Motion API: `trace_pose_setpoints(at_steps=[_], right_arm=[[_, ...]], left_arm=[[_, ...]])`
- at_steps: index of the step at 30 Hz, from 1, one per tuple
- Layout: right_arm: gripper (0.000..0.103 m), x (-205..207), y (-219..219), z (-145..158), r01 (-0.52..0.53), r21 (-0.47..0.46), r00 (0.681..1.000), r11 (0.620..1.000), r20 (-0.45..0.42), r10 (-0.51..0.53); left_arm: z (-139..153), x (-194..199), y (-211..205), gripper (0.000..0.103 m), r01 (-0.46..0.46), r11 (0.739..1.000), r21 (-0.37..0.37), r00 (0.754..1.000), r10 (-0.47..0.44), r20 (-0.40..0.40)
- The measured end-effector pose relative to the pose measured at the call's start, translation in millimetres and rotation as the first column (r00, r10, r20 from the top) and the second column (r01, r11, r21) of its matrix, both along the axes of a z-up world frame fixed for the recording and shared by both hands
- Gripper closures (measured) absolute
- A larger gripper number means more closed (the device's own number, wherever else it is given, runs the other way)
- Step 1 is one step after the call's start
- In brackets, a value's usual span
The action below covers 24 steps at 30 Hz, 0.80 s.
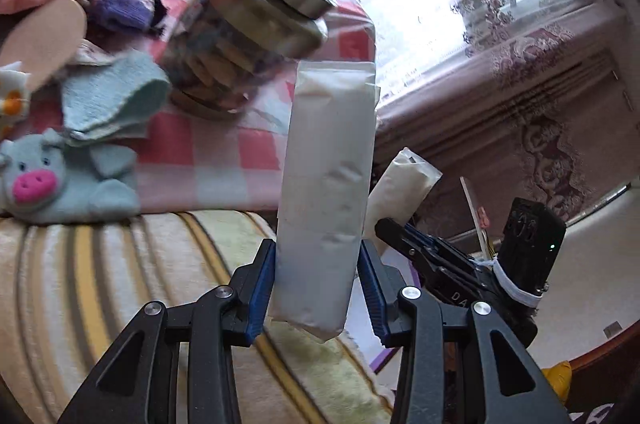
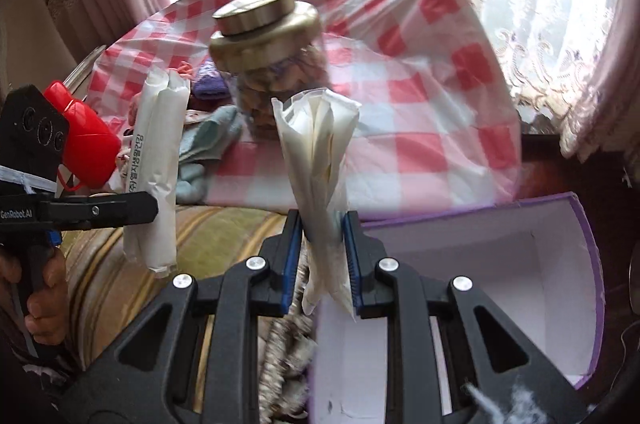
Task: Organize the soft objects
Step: 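Carry both white packets to the purple box and open both grippers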
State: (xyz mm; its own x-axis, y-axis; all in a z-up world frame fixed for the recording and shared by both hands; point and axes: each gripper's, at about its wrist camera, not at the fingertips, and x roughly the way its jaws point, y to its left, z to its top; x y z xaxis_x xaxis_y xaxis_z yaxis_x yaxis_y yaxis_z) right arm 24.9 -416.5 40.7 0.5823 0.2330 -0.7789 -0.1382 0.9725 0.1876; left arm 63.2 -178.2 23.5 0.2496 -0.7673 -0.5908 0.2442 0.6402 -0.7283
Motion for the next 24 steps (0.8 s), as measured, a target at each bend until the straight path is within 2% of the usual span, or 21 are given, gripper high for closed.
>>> trace_pose_setpoints(at_steps=[6, 12, 15, 16, 18, 20, 24], right_arm=[[0.078, -30, -75, -20, 0.173, -0.051, 0.983, 0.984, -0.047, -0.176], [0.077, -50, -132, -26, 0.319, -0.127, 0.944, 0.939, -0.042, -0.326], [0.074, -55, -150, -24, 0.379, -0.167, 0.920, 0.910, -0.033, -0.390], [0.072, -56, -154, -24, 0.389, -0.168, 0.917, 0.906, -0.030, -0.399], [0.060, -55, -156, -22, 0.397, -0.161, 0.914, 0.903, -0.022, -0.406], [0.042, -56, -157, -22, 0.401, -0.165, 0.913, 0.901, -0.010, -0.408], [0.039, -56, -152, -24, 0.394, -0.159, 0.916, 0.905, -0.016, -0.402]], left_arm=[[-17, -8, -95, 0.061, 0.150, 0.989, 0.019, 0.981, -0.146, -0.124], [-39, -11, -170, 0.060, 0.226, 0.972, 0.069, 0.955, -0.207, -0.210], [-37, -12, -198, 0.048, 0.285, 0.958, 0.026, 0.938, -0.273, -0.215], [-34, -13, -202, 0.044, 0.290, 0.957, 0.021, 0.939, -0.280, -0.200], [-29, -17, -201, 0.042, 0.302, 0.953, 0.021, 0.940, -0.295, -0.170], [-26, -18, -199, 0.042, 0.310, 0.950, 0.032, 0.941, -0.301, -0.157], [-25, -16, -187, 0.042, 0.288, 0.957, 0.044, 0.949, -0.279, -0.149]])
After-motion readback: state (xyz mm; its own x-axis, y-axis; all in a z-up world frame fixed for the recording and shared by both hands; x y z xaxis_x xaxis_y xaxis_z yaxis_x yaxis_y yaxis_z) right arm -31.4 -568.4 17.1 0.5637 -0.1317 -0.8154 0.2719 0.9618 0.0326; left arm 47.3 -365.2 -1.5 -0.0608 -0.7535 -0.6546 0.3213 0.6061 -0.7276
